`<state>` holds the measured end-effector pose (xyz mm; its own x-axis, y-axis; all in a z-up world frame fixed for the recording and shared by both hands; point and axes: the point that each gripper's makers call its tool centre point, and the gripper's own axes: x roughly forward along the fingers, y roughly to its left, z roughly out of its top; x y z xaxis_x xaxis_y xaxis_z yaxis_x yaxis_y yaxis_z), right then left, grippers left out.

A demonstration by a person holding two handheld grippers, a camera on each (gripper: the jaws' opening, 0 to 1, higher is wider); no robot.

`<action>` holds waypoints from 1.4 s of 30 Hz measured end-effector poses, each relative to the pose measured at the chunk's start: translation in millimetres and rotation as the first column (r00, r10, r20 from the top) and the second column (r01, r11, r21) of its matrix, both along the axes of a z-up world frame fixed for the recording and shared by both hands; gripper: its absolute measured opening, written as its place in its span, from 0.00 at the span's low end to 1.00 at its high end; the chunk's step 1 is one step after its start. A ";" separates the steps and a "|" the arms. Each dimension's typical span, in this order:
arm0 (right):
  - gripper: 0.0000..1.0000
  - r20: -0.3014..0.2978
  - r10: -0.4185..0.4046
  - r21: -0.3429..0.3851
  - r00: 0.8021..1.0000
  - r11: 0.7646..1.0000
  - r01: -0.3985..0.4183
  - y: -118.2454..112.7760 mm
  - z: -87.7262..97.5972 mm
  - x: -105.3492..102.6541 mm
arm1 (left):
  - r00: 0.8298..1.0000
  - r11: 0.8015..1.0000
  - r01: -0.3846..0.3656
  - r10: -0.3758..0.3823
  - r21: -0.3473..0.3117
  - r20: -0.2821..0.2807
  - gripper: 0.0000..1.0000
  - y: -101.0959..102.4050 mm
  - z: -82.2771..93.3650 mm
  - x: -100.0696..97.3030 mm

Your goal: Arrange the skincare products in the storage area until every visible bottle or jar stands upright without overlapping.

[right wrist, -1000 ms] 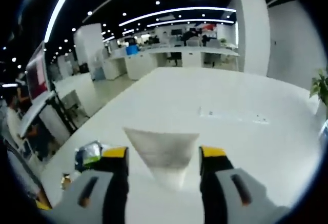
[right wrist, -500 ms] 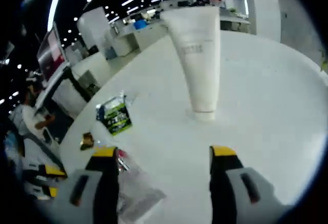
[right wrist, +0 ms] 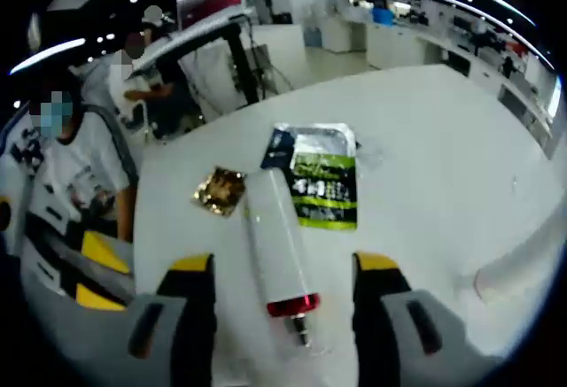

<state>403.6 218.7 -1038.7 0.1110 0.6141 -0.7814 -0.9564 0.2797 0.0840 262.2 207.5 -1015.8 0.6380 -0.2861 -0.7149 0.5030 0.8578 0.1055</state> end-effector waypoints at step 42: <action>0.25 -0.457 -0.247 0.019 0.855 0.958 0.287 -13.6 16.4 1.3 | 1.000 1.000 -0.026 0.026 0.006 -0.007 0.20 4.2 -1.2 1.1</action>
<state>404.9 205.0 -1022.3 -0.0671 0.6761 -0.7337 -0.7009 0.4914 0.5170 263.3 211.7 -1017.0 0.6400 -0.2650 -0.7212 0.4812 0.8700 0.1073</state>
